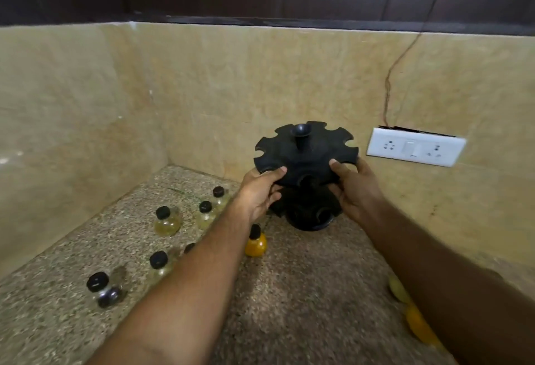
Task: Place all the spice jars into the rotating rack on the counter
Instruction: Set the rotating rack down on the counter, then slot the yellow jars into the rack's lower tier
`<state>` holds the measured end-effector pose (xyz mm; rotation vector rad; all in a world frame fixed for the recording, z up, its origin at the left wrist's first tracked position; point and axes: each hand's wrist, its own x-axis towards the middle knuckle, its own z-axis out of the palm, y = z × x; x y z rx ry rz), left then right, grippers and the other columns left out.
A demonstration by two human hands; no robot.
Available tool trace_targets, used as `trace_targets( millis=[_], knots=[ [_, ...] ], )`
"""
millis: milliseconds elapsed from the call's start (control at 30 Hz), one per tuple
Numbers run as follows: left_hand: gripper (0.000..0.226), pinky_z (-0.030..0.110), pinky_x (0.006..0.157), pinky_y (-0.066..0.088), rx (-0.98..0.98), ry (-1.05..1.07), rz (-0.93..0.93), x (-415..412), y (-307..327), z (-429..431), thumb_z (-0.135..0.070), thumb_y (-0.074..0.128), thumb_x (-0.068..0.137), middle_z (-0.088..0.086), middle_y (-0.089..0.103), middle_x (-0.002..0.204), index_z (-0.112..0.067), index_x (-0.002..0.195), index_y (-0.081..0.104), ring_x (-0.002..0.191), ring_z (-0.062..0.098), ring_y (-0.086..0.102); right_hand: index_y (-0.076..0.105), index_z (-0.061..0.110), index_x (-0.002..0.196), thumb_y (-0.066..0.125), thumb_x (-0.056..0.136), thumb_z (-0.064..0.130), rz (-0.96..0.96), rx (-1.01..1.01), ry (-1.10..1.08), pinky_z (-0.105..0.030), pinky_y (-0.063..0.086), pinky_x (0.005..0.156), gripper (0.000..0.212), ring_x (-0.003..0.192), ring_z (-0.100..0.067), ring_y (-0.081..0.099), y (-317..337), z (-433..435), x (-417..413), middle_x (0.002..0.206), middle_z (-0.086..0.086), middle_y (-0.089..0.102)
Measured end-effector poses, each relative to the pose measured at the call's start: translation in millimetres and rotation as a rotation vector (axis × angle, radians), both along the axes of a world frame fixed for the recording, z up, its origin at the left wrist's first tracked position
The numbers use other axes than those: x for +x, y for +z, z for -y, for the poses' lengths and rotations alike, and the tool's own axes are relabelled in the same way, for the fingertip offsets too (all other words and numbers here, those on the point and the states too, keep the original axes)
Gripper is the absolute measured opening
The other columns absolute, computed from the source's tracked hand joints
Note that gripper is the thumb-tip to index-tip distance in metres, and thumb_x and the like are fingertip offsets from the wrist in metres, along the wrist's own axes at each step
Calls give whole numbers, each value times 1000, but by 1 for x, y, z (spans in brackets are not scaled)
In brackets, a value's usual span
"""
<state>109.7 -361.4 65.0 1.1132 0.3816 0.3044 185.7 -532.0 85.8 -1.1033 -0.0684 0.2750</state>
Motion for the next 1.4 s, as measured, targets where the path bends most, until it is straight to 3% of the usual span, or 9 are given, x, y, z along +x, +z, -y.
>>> trace_targets(
  millis=[367,500,633,933,1067,1167,1233,1333,1400],
  knots=[
    [29,33,71,51,107,-226,-174,-14,-79,87,-18,75,89,0,77,104,-20,117,67,98,20,73,56,17,134,62,97,3,-168,14,-208,-43,63,72,39,102,-29,72,-92,109,-57,125,-9,68],
    [24,24,56,49,108,-240,-239,-30,-102,92,-16,73,91,-2,77,101,-21,114,66,89,16,71,61,27,112,64,97,4,-178,-67,-247,-46,62,80,28,99,-27,72,-113,113,-84,118,-7,70],
    [34,24,53,48,102,-234,-269,-41,-115,90,-17,73,90,-2,75,106,-18,123,62,91,15,70,54,19,125,63,97,3,-181,-95,-291,-32,61,62,33,85,-17,74,-126,108,-103,108,-3,70],
    [26,29,61,50,27,-226,-238,-57,-120,91,-31,68,94,0,76,113,-25,120,65,95,22,74,56,13,129,66,98,18,-237,-215,-259,-31,61,62,34,81,-20,74,-134,107,-108,115,-10,71],
    [37,23,48,45,-134,-406,-250,-83,-133,108,-46,62,93,1,74,119,-24,124,63,102,23,74,63,14,120,57,102,37,-275,-298,-227,-32,59,63,30,82,-27,76,-145,124,-122,108,-12,75],
    [41,24,48,45,-176,-583,-314,-99,-150,128,-39,65,92,2,74,121,-19,127,59,98,23,74,61,8,114,49,106,32,-311,-349,-247,-35,59,67,28,80,-30,73,-155,147,-134,104,-16,75],
    [39,23,48,43,-79,-683,-352,-104,-156,146,-34,68,91,2,75,117,-19,125,61,95,21,75,57,8,116,47,107,24,-328,-450,-276,-31,59,57,21,67,-23,72,-160,164,-139,95,-12,74],
    [34,26,52,48,184,-757,-415,-97,-168,177,-30,75,89,0,77,110,-25,120,64,90,17,75,56,14,117,53,104,22,-337,-650,-320,-44,61,70,16,65,-25,71,-171,193,-140,83,-9,72],
    [34,39,75,61,390,-731,-444,-87,-180,196,-28,80,84,1,73,113,-30,114,63,93,19,72,58,19,122,59,98,33,-281,-837,-321,-54,61,78,28,74,-30,74,-178,213,-137,90,-9,73]
  ],
)
